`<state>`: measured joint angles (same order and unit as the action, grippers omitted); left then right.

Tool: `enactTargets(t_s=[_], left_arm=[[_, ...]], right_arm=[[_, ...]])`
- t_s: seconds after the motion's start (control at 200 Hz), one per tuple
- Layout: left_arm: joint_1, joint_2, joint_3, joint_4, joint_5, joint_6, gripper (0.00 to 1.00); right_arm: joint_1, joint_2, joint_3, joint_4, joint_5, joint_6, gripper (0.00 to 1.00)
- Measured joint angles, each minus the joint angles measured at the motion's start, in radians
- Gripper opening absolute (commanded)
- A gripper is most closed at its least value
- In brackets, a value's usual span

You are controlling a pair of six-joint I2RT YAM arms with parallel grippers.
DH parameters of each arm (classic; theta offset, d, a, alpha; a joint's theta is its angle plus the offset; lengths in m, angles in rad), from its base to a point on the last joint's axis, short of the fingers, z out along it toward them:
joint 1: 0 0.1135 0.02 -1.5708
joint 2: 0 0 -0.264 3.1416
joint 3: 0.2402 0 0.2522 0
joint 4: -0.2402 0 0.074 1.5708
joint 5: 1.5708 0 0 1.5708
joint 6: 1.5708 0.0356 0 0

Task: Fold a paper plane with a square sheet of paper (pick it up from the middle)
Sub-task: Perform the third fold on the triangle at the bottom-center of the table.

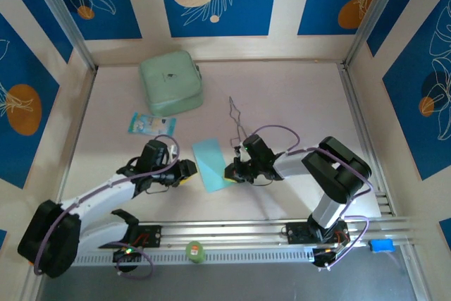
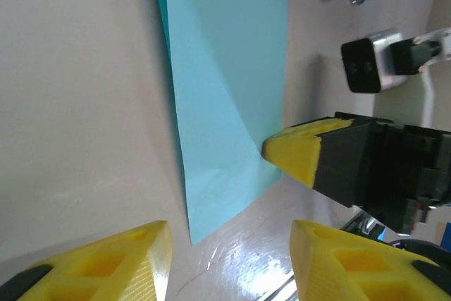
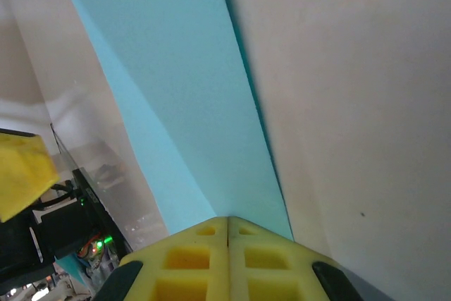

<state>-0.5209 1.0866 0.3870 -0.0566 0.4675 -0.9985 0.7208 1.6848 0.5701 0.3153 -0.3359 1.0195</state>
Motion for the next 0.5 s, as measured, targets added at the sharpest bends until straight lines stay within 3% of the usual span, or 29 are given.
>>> enactTargets(t_s=[0.5], left_arm=[[-0.04, 0.248, 0.024, 0.18, -0.032, -0.046, 0.37]], right_arm=[[0.008, -0.006, 0.006, -0.015, 0.028, 0.045, 0.02]])
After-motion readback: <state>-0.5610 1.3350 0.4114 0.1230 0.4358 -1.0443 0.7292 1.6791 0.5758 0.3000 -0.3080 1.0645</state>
